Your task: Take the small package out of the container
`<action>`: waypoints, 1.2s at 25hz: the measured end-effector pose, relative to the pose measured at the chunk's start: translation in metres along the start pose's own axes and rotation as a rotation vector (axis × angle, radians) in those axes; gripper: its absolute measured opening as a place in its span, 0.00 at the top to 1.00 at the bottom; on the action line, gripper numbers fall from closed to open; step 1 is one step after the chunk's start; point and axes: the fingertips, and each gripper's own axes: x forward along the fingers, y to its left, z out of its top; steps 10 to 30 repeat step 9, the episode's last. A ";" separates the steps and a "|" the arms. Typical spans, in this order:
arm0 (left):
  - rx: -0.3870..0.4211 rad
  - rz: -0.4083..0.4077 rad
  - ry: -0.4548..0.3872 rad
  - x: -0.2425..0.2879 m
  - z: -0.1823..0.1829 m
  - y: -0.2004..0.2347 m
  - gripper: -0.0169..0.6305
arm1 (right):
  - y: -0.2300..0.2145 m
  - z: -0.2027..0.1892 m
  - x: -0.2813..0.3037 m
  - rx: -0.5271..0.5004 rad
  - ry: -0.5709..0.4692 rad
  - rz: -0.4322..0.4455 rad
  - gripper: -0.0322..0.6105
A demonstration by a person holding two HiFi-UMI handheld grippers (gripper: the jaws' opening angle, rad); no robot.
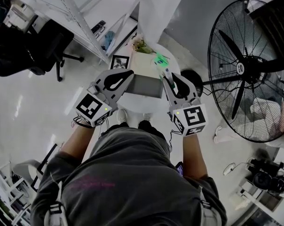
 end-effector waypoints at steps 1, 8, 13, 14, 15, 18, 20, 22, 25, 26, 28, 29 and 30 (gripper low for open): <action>0.011 0.003 -0.005 0.001 0.001 0.001 0.95 | 0.000 -0.001 0.000 -0.001 0.002 0.001 0.79; 0.010 -0.001 -0.021 0.004 -0.001 0.001 0.95 | -0.002 -0.004 0.003 -0.003 0.007 0.008 0.79; 0.005 0.002 -0.009 0.004 -0.004 0.001 0.95 | -0.002 -0.004 0.003 -0.004 0.008 0.009 0.79; 0.005 0.002 -0.009 0.004 -0.004 0.001 0.95 | -0.002 -0.004 0.003 -0.004 0.008 0.009 0.79; 0.005 0.002 -0.009 0.004 -0.004 0.001 0.95 | -0.002 -0.004 0.003 -0.004 0.008 0.009 0.79; 0.005 0.002 -0.009 0.004 -0.004 0.001 0.95 | -0.002 -0.004 0.003 -0.004 0.008 0.009 0.79; 0.005 0.002 -0.009 0.004 -0.004 0.001 0.95 | -0.002 -0.004 0.003 -0.004 0.008 0.009 0.79; 0.005 0.002 -0.009 0.004 -0.004 0.001 0.95 | -0.002 -0.004 0.003 -0.004 0.008 0.009 0.79; 0.005 0.002 -0.009 0.004 -0.004 0.001 0.95 | -0.002 -0.004 0.003 -0.004 0.008 0.009 0.79; 0.005 0.002 -0.009 0.004 -0.004 0.001 0.95 | -0.002 -0.004 0.003 -0.004 0.008 0.009 0.79; 0.005 0.002 -0.009 0.004 -0.004 0.001 0.95 | -0.002 -0.004 0.003 -0.004 0.008 0.009 0.79; 0.005 0.002 -0.009 0.004 -0.004 0.001 0.95 | -0.002 -0.004 0.003 -0.004 0.008 0.009 0.79; 0.005 0.002 -0.009 0.004 -0.004 0.001 0.95 | -0.002 -0.004 0.003 -0.004 0.008 0.009 0.79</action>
